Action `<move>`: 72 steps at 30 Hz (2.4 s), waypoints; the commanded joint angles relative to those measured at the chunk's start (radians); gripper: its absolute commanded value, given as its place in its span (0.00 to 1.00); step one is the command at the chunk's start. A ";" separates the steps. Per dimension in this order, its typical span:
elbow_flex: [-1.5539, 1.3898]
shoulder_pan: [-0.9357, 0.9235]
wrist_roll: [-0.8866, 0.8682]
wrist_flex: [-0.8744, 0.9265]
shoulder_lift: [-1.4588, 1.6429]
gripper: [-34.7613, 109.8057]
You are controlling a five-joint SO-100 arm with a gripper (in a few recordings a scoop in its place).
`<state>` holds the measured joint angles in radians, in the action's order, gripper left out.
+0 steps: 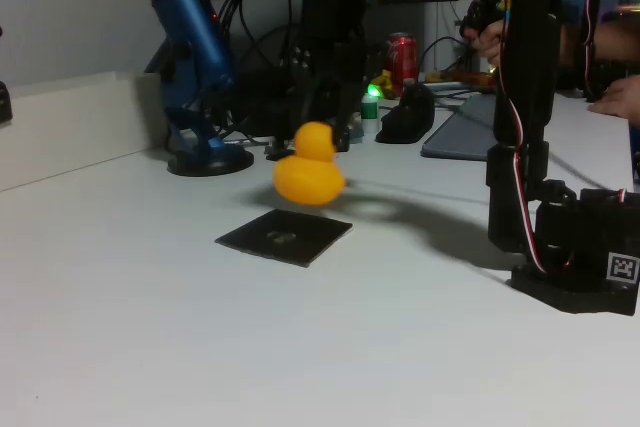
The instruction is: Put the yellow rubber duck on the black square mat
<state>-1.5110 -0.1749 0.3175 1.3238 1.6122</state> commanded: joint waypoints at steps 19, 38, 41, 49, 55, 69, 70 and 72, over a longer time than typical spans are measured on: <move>-0.003 0.064 0.009 -0.063 -0.115 0.34; -0.005 0.064 0.011 -0.060 -0.078 0.47; -0.005 0.066 0.009 -0.060 0.025 0.47; -0.006 0.066 -0.005 0.046 0.356 0.47; -0.008 0.064 -0.175 0.140 0.383 0.43; -0.525 0.066 -0.276 -0.133 0.716 0.32; -0.604 0.066 -0.275 -0.178 0.758 0.32; -0.755 0.066 -0.275 -0.264 0.838 0.32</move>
<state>-2.1353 -0.1212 0.0399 1.1382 2.3501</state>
